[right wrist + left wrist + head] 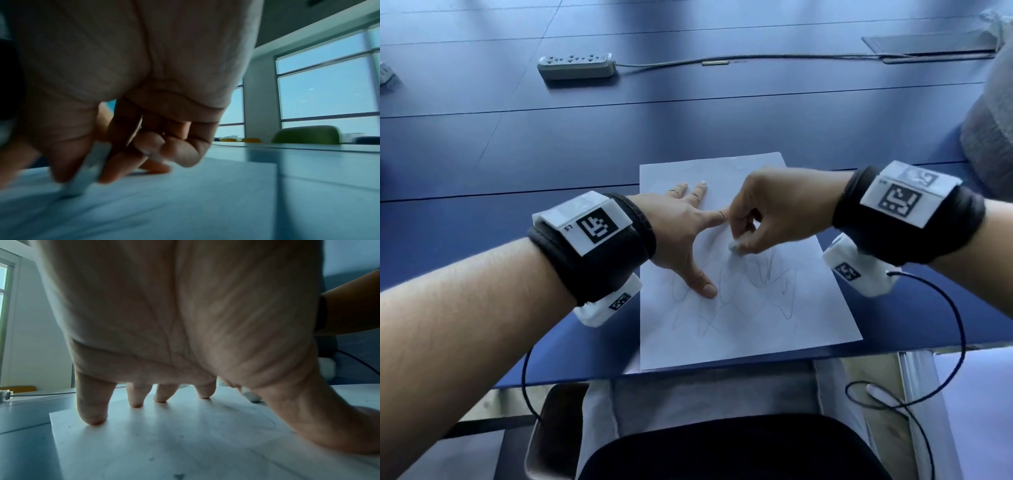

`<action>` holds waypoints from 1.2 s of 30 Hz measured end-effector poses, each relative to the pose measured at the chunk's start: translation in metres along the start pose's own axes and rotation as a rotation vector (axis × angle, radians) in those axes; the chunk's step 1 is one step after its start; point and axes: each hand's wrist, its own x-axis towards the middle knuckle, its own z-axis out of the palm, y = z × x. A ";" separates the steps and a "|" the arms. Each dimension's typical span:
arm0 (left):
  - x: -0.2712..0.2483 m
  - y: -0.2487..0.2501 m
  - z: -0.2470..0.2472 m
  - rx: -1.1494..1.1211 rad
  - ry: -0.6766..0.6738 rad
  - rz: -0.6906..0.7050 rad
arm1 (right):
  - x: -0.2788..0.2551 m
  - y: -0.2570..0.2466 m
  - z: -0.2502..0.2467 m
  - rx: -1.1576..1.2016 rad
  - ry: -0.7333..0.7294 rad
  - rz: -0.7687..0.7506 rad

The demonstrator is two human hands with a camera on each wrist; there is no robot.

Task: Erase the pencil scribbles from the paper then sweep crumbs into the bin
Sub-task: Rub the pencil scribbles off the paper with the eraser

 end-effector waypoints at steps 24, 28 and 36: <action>-0.002 0.002 -0.001 0.004 -0.018 -0.015 | -0.003 0.011 -0.003 0.032 -0.014 0.037; -0.002 0.003 -0.001 0.000 -0.012 -0.012 | 0.001 0.022 -0.014 0.010 0.064 0.096; -0.001 0.002 -0.001 0.008 -0.017 -0.012 | -0.004 0.023 -0.015 0.018 -0.021 0.106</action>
